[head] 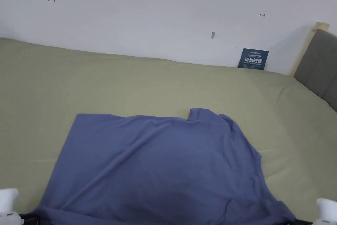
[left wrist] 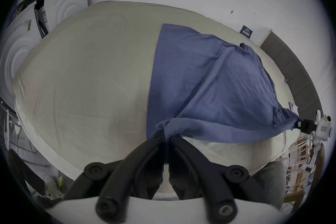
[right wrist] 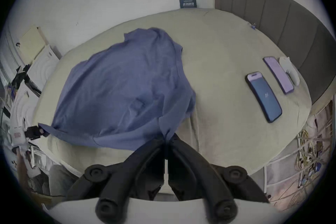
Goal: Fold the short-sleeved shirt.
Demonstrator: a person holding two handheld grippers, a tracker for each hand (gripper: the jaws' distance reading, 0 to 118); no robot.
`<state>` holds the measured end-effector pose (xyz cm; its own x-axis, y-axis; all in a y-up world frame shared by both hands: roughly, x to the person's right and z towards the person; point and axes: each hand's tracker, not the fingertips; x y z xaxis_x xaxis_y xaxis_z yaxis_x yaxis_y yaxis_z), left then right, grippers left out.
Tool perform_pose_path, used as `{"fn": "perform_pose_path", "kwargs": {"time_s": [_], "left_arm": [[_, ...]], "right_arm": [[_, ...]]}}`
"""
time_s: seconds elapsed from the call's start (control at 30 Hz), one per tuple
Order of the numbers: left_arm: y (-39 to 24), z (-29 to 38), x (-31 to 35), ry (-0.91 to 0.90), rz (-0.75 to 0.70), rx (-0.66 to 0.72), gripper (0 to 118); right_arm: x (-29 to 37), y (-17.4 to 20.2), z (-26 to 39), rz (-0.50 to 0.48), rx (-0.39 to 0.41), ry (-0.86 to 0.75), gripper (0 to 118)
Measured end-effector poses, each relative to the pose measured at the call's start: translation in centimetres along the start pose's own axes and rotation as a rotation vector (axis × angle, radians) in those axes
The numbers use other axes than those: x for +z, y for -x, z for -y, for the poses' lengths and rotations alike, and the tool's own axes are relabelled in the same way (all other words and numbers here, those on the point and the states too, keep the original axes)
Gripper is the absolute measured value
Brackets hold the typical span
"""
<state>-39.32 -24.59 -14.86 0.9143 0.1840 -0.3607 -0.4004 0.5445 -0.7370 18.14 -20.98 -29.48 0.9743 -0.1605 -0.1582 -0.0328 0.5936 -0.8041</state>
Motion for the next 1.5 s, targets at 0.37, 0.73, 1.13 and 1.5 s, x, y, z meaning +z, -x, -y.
{"fn": "perform_pose_path", "kwargs": {"time_s": [0.37,0.73,1.13,1.5], "left_arm": [[-0.6,-12.2,-2.1,0.014,0.041,-0.064,2],[-2.3,-16.2,-9.3,0.138,0.041,-0.110,15],[-3.2,-13.3,0.5,-0.200,0.150,-0.023,49],[-9.9,0.8,6.3,-0.290,0.033,-0.064,0]], "right_arm": [[-3.9,2.1,-11.0,-0.003,0.004,-0.017,3],[-12.5,1.8,-14.6,0.001,-0.055,0.096,58],[-2.3,5.1,-10.4,-0.037,0.127,-0.275,76],[3.0,12.8,3.8,-0.014,0.133,-0.253,58]]}}
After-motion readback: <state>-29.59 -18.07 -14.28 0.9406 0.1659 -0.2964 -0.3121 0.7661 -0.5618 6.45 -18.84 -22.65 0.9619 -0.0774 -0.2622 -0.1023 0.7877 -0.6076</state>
